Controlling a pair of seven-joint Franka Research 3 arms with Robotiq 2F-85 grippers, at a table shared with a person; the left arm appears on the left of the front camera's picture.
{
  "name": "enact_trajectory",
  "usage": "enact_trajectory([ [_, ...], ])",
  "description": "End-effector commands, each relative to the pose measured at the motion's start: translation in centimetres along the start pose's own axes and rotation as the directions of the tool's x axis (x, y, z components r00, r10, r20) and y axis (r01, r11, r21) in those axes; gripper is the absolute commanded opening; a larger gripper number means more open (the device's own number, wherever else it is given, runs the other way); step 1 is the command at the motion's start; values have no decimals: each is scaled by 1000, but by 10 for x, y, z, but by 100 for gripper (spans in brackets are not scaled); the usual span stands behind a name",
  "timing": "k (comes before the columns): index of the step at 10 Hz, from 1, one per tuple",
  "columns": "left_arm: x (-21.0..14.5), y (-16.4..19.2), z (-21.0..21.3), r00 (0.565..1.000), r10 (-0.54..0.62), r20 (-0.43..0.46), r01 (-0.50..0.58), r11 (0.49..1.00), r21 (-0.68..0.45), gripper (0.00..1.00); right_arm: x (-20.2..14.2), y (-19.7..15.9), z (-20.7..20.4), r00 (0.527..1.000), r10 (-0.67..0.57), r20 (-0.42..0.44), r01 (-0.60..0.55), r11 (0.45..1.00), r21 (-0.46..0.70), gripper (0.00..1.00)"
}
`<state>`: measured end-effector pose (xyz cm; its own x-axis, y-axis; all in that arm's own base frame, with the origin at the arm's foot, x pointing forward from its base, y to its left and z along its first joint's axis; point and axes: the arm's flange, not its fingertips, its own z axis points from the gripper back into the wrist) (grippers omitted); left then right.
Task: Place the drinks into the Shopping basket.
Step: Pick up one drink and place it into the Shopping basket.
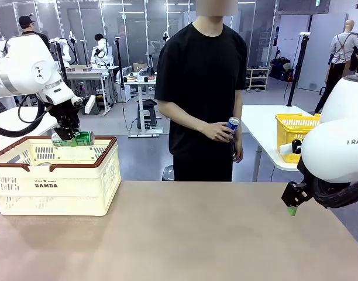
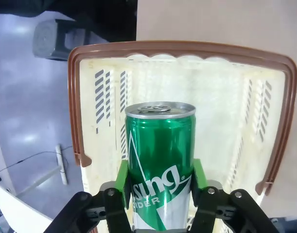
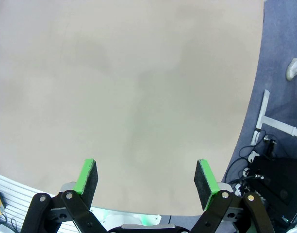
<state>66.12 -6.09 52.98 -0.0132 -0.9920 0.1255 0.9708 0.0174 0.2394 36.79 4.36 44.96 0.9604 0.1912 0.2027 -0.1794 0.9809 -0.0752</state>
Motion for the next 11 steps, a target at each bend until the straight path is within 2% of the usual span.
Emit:
enact_trajectory([
  [1, 4, 0, 5, 1000, 4, -6, -4, 1000, 9, 58, 0, -1, 1, 1000, 5, 1, -5, 1000, -2, 100],
  [3, 2, 0, 0, 1000, -2, 1, 2, 1000, 0, 58, 0, -1, 1, 1000, 5, 1, -5, 1000, -2, 100],
  [4, 2, 8, -9, 998, 53, -46, -53, 999, 3, 58, 0, -1, 1, 1000, 5, 1, -5, 1000, -2, 100],
  [11, -8, 1, -61, 1000, 3, 8, -3, 998, -68, 58, 0, -1, 1, 1000, 5, 1, -5, 1000, -2, 100],
])
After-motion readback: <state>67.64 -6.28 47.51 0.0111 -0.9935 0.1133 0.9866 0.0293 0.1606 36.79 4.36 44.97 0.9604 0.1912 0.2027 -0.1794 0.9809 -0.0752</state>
